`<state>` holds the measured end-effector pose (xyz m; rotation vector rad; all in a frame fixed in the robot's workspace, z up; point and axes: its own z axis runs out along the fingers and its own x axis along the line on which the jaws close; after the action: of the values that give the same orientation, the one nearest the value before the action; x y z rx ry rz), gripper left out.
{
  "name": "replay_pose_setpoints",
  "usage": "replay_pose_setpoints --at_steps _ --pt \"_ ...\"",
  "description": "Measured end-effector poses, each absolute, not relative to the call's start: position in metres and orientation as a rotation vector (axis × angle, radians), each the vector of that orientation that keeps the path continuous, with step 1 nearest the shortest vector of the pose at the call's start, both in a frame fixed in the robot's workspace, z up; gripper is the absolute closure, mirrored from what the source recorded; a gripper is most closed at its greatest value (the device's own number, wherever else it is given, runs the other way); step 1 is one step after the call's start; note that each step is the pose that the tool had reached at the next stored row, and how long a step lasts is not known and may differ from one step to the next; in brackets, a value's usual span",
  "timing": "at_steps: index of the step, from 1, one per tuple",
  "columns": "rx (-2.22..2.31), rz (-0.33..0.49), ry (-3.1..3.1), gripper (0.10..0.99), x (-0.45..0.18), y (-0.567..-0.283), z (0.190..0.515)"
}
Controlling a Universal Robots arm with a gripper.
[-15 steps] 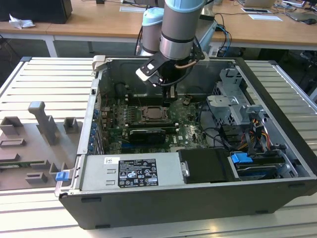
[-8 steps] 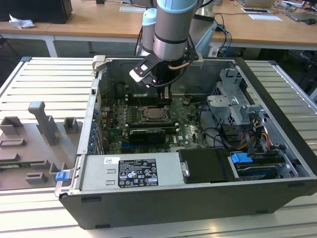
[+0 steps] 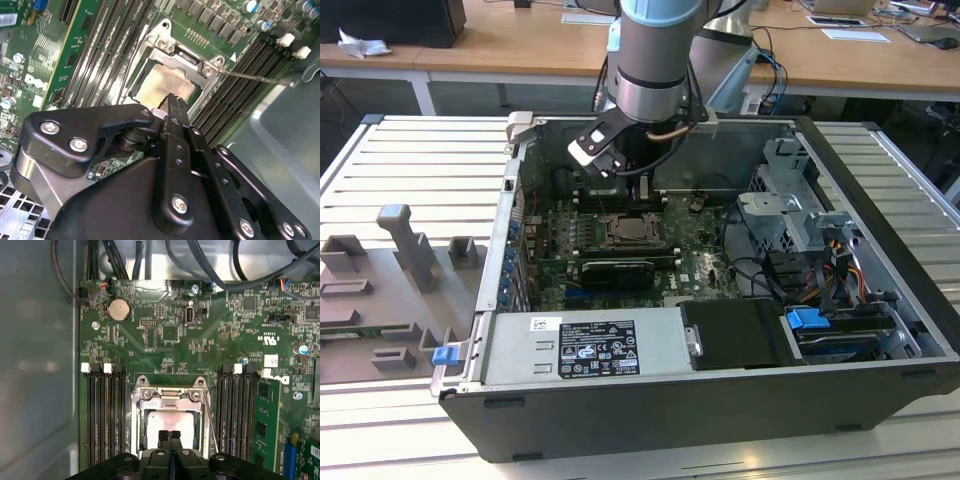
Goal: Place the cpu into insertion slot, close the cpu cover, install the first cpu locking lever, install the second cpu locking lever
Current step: 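Close the cpu cover, then install the first cpu locking lever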
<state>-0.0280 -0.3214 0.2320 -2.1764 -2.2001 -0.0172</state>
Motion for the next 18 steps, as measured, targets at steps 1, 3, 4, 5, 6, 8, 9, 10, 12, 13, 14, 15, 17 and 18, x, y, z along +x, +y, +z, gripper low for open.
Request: replay_pose_setpoints --at_steps 1,3,4,5,6,8,9,10,12,13,14,15,17,18 --pt "-2.177 -0.017 -2.200 0.980 -0.029 -0.321 0.232" --pt "-2.176 -0.017 -2.200 0.980 -0.032 -0.321 0.232" --pt "-2.177 -0.017 -2.200 0.980 -0.033 -0.321 0.232" --pt "-2.177 -0.017 -2.200 0.980 -0.033 -0.321 0.232" --pt "-2.176 -0.017 -2.200 0.980 -0.034 -0.321 0.233" --pt "-2.177 -0.017 -2.200 0.980 -0.034 -0.321 0.236" --pt "-2.177 -0.017 -2.200 0.980 -0.034 -0.321 0.238" --pt "-2.177 -0.017 -2.200 0.980 -0.034 -0.321 0.240" --pt "-2.177 -0.018 -2.201 0.980 -0.034 -0.321 0.246" --pt "-2.177 -0.019 -2.201 0.980 -0.034 -0.321 0.250" --pt "-2.177 -0.019 -2.201 0.980 -0.034 -0.321 0.254" --pt "-2.178 -0.019 -2.202 0.980 -0.034 -0.321 0.257" --pt "-2.180 -0.020 -2.203 0.980 -0.034 -0.321 0.261" --pt "-2.181 -0.021 -2.205 0.980 -0.034 -0.321 0.264"
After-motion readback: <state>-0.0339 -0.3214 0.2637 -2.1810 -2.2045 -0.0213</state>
